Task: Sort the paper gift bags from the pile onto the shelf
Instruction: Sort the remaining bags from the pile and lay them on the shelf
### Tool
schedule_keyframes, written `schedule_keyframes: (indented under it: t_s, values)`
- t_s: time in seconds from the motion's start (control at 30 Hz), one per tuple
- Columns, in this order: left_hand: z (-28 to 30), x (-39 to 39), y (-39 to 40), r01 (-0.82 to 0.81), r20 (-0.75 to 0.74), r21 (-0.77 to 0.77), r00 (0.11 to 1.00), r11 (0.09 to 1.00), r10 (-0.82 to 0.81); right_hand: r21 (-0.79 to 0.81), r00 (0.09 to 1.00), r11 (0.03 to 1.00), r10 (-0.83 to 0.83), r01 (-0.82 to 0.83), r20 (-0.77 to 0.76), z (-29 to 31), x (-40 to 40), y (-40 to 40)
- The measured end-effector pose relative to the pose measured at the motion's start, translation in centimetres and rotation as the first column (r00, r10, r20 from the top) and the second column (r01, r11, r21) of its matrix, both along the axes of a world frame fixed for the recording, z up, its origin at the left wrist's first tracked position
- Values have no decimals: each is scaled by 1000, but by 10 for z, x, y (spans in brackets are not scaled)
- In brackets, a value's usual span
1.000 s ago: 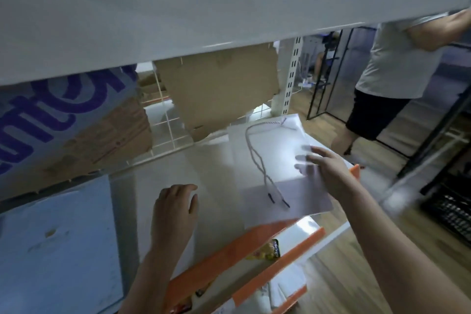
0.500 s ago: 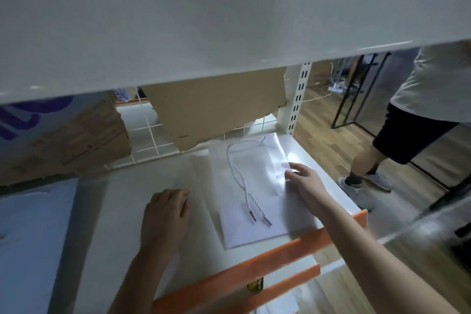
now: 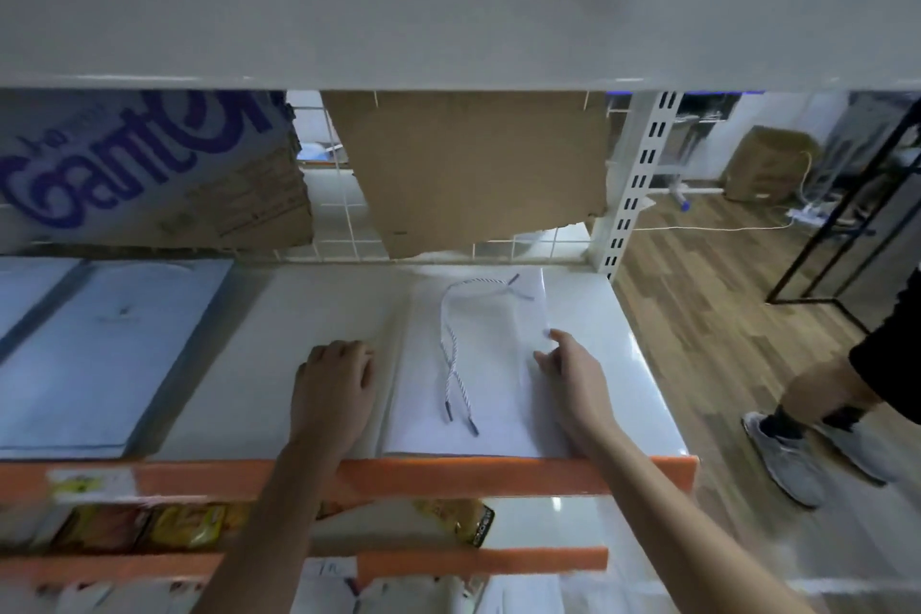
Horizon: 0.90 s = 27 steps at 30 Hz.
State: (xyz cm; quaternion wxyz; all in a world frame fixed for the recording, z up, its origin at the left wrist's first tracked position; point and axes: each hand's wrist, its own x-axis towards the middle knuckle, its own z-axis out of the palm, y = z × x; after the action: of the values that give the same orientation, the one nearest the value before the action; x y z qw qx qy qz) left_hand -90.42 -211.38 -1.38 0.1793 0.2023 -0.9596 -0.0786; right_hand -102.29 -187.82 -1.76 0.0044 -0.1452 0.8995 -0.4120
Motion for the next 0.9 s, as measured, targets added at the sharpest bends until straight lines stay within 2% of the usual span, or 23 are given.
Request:
schedule_keyframes:
  t_s: [0.2,0.4,0.53,0.67,0.77,0.9]
  values:
    - [8,8,12,-25,14,-10,1000,1000,25,232,986,970,108,-76,-129,-2,-1,-1]
    - [22,23,9,-16,61,-35,998,999,18,294,986,955,79,-32,-149,9,3,0]
    - [35,40,-9,-17,71,-65,997,998,21,311,949,950,73,28,-306,18,10,-16]
    - [49,73,-42,-17,93,-128,995,992,30,381,918,924,185,-41,-350,32,39,-66]
    - [61,109,-79,-50,144,-156,987,987,73,485,879,866,321,-122,-353,37,76,-123]
    - [71,174,-140,-127,191,-216,967,968,170,470,836,849,429,-244,-342,43,143,-206]
